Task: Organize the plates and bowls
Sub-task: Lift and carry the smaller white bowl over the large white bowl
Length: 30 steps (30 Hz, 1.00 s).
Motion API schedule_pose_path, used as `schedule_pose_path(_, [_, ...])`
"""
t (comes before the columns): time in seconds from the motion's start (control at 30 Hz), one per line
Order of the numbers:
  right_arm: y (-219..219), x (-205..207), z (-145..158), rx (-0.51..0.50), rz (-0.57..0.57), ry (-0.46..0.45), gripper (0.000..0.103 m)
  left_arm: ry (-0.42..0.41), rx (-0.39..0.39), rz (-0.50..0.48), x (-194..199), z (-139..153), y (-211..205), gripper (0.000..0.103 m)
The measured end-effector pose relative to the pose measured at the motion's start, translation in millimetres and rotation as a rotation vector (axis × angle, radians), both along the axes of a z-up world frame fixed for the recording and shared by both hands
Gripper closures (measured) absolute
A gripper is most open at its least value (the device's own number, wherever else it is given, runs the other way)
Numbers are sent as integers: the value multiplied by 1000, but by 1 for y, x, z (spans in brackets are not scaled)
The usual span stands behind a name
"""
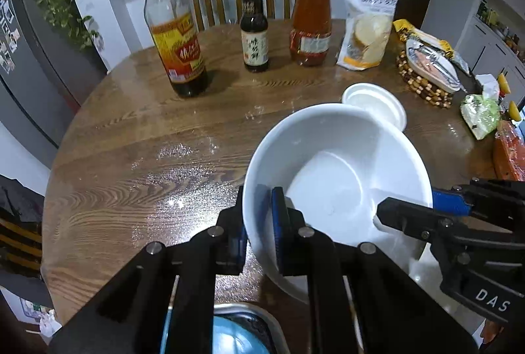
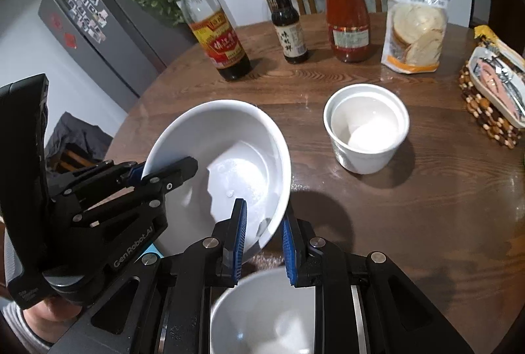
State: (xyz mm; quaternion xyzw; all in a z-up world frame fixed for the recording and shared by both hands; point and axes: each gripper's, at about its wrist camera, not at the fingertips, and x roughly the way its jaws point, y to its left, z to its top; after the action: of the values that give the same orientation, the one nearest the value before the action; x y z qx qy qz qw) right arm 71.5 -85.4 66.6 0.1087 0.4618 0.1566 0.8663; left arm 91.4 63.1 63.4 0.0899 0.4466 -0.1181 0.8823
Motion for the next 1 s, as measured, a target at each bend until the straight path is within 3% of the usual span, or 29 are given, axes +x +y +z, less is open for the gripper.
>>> schedule_pose_path(0.33, [-15, -41, 16, 27, -31, -55, 79, -84, 5, -23, -40, 24, -16, 90])
schedule_pose_path(0.67, [-34, -73, 17, 42, -73, -63, 79, -100, 5, -65, -69, 25, -35, 87])
schedule_pose_path(1.0, [-47, -100, 2, 37, -98, -16, 79, -85, 6, -108, -94, 16, -53, 87])
